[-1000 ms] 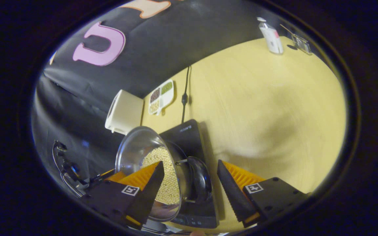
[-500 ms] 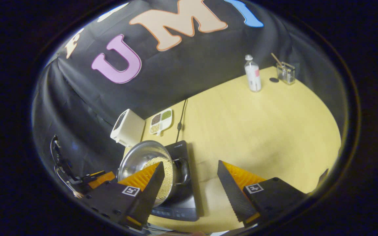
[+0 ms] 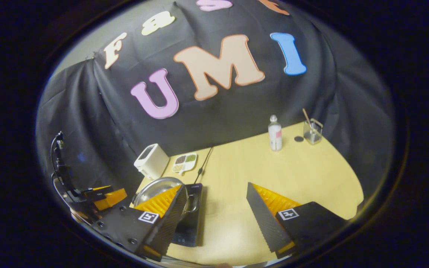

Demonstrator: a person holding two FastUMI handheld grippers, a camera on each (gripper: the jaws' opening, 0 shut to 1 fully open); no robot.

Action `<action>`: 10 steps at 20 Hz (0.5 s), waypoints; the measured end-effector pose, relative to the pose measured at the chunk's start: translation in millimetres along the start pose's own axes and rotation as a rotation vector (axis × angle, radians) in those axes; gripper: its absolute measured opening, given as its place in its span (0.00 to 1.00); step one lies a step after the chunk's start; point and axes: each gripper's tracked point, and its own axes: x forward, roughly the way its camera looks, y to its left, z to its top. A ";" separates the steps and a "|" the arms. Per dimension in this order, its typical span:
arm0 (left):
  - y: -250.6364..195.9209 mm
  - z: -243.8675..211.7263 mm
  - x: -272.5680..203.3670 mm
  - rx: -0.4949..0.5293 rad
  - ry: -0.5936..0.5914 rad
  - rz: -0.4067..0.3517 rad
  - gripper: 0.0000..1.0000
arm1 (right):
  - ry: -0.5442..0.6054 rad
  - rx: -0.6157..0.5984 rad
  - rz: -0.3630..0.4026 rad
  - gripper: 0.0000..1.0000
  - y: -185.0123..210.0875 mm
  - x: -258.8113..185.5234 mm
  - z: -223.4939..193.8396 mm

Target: First push the handle of the pot to place it horizontally, then grasp the pot with both hands and set it on the induction cooktop.

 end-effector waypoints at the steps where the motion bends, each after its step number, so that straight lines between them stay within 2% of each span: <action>1: -20.1 11.8 -9.1 -0.030 -0.031 -0.004 0.97 | -0.024 -0.022 0.020 0.92 -3.3 -12.6 10.1; 4: -70.4 51.9 -40.1 -0.116 -0.161 -0.016 0.94 | -0.119 -0.087 0.054 0.92 -17.0 -46.0 51.4; 8: -104.9 98.1 -79.1 -0.096 -0.332 0.050 0.96 | -0.248 -0.174 0.036 0.92 -43.6 -94.4 92.3; 10: -123.5 112.0 -96.8 -0.074 -0.399 0.071 0.94 | -0.309 -0.203 0.012 0.92 -59.9 -121.5 107.8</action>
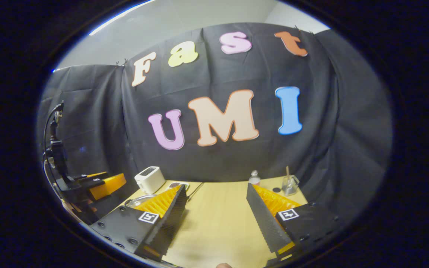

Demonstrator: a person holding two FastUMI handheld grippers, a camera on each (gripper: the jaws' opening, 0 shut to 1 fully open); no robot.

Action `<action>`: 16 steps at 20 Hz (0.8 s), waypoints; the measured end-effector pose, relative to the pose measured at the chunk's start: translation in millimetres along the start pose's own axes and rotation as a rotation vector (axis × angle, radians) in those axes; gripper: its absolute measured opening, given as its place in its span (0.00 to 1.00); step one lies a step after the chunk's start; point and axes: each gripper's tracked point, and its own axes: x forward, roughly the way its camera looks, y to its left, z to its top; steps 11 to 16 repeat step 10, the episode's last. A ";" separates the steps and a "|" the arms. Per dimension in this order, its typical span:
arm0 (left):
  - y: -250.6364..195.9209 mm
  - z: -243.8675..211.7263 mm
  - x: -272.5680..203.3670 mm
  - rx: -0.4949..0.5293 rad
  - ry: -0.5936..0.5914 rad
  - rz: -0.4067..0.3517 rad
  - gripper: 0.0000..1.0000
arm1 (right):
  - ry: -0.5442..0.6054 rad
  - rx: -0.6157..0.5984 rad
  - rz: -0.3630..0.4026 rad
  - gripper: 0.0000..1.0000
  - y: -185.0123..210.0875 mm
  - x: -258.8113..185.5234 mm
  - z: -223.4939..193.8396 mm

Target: First push the handle of the pot to place it horizontally, then grasp the pot with both hands and set it on the induction cooktop.

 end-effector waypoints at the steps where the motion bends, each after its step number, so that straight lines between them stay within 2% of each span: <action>1: -9.0 7.3 -5.7 0.009 -0.029 0.004 0.96 | -0.020 -0.011 -0.008 0.92 -7.2 -9.5 6.4; 3: -24.0 18.5 -17.8 0.021 -0.075 0.011 0.96 | -0.052 -0.017 -0.023 0.92 -20.8 -30.3 14.2; 4: -30.4 22.8 -24.4 0.027 -0.096 0.012 0.94 | -0.062 -0.013 -0.025 0.92 -26.1 -39.6 17.0; 7: -46.7 30.6 -41.3 0.079 -0.132 0.010 0.96 | -0.078 -0.020 -0.055 0.92 -38.7 -70.2 23.3; 8: -48.9 30.5 -45.3 0.093 -0.136 0.012 0.93 | -0.078 -0.019 -0.062 1.00 -39.1 -76.8 21.5; 9: -52.8 30.3 -49.1 0.101 -0.138 0.009 0.95 | -0.077 -0.021 -0.068 0.92 -38.2 -83.1 19.4; 16: -57.0 28.3 -51.9 0.104 -0.136 0.005 0.95 | -0.074 -0.020 -0.070 0.92 -40.2 -87.1 16.2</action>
